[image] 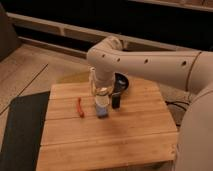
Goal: Place the ceramic cup over the eraser
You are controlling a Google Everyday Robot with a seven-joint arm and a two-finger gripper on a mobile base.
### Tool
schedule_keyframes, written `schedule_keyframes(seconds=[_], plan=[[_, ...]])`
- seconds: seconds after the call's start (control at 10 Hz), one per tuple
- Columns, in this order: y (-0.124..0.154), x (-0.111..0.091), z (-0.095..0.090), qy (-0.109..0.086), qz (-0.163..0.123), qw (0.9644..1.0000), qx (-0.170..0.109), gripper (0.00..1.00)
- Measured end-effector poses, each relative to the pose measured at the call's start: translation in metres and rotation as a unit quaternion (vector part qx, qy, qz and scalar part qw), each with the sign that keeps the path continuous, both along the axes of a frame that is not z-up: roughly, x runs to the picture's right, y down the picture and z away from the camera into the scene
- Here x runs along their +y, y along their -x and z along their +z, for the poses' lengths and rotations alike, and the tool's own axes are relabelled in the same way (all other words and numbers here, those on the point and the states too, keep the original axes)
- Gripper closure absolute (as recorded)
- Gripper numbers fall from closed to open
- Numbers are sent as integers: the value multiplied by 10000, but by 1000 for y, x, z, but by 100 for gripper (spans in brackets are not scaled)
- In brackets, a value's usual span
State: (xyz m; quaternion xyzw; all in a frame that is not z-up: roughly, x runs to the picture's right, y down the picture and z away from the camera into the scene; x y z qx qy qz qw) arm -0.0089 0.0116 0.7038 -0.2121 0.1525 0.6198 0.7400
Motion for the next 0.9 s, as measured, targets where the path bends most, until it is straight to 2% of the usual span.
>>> schedule_keyframes(seconds=[0.4,0.6,0.7,0.9], plan=[[-52,-2,6,-45,84,9988,485,100],[-75,-8,8,-193,88,9975,672,100],[-87,-14,10,-326,69,9966,748,100],[-104,-24,16,-524,70,9954,794,100]])
